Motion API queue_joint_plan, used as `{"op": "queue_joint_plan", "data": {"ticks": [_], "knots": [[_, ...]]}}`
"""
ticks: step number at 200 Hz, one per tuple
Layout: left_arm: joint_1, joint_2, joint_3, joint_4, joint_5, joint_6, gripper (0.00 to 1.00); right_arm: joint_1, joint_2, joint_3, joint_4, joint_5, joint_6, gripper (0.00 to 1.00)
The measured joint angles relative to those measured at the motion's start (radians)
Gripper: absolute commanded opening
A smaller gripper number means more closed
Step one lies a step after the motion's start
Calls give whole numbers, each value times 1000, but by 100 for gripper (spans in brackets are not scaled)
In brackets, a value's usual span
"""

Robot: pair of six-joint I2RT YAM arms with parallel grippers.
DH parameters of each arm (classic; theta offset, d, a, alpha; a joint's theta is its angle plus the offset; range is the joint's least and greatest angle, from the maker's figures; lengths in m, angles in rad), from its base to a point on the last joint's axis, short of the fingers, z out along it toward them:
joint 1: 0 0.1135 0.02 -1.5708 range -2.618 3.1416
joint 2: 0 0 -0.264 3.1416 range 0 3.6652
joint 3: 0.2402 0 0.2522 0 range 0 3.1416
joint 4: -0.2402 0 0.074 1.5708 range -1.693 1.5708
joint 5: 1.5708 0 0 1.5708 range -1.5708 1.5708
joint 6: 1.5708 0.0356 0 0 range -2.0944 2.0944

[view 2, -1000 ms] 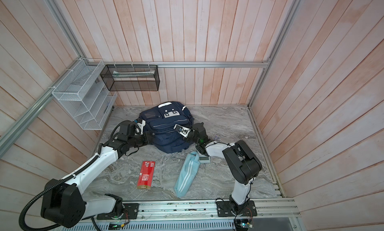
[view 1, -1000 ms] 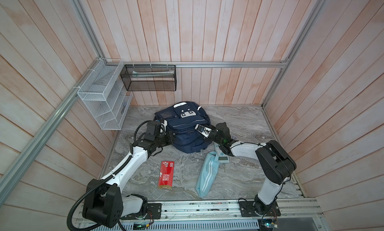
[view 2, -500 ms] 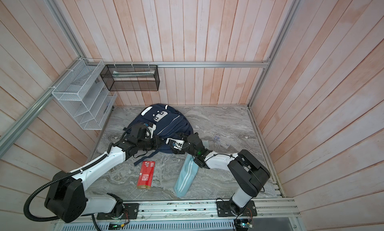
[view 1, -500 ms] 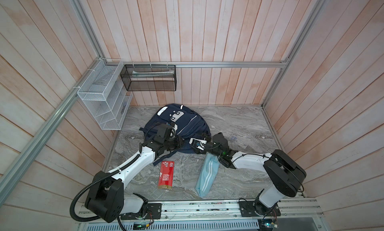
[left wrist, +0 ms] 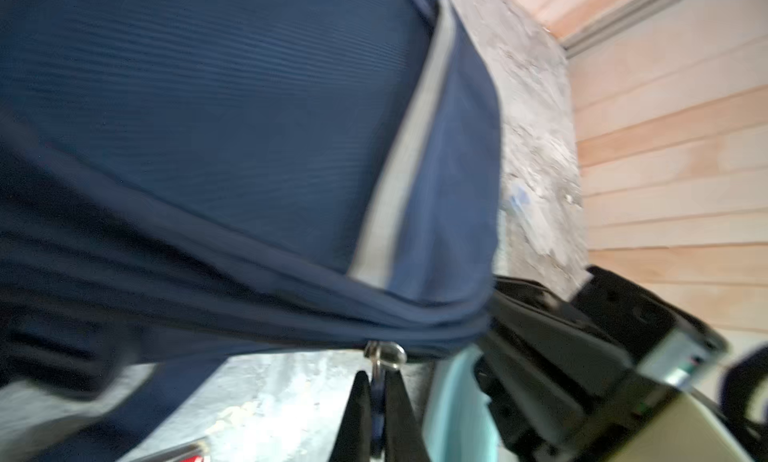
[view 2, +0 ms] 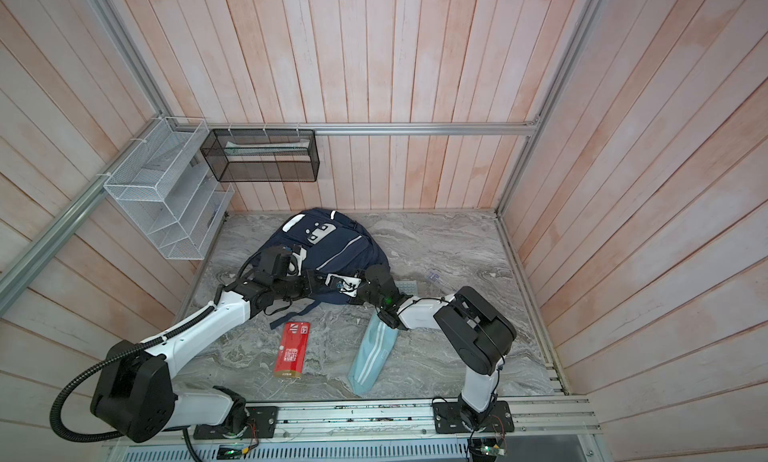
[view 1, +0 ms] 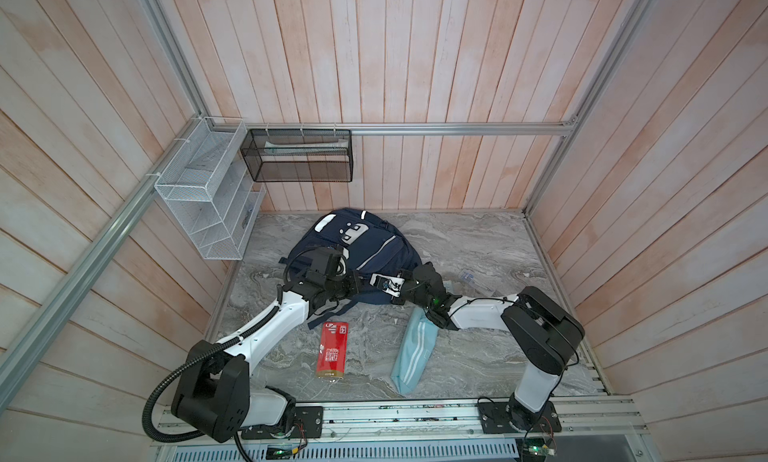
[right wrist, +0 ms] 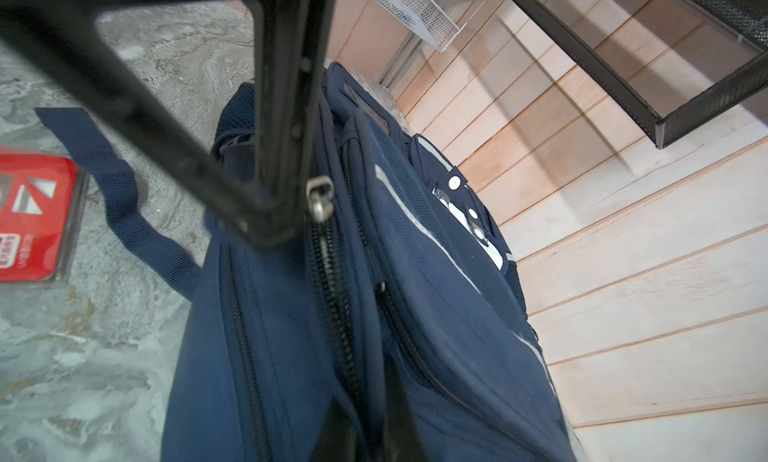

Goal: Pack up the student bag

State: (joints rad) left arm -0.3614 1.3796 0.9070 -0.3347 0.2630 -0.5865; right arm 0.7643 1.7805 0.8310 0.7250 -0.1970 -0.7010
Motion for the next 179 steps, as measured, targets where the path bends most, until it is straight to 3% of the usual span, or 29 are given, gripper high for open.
{"op": "queue_joint_plan", "data": {"ticks": [24, 29, 60, 70, 93, 114, 125, 132, 136, 138, 147, 179], "knots": [[133, 26, 0, -12, -54, 30, 0, -47, -37, -36, -20, -61, -26, 0], [165, 31, 0, -11, -18, 42, 0, -55, -42, -40, -21, -79, -32, 0], [213, 32, 0, -16, 72, 87, 0, -66, -43, -39, -29, -137, -48, 0], [220, 30, -2, -13, 90, 97, 0, -70, -43, -37, -32, -148, -48, 4], [231, 16, -15, 1, 117, 114, 18, -72, -47, -35, -39, -156, -29, 31], [253, 3, -16, 10, 72, 120, 40, -69, -80, -44, -54, -116, 14, 66], [256, -19, -15, 6, 40, 124, 48, -63, -119, -64, -60, -69, 43, 78], [249, -39, -14, -1, 15, 133, 53, -55, -153, -85, -63, -25, 73, 83], [240, -48, -11, -9, -4, 132, 57, -50, -177, -100, -66, 5, 90, 96], [236, -54, -9, -13, -10, 135, 60, -47, -188, -106, -66, 12, 99, 97], [187, -74, 11, -39, -69, 171, 67, -36, -247, -136, -76, 76, 164, 98], [-103, -60, 137, -50, -214, 272, 72, -50, -463, -160, -204, 288, 452, 98]]}}
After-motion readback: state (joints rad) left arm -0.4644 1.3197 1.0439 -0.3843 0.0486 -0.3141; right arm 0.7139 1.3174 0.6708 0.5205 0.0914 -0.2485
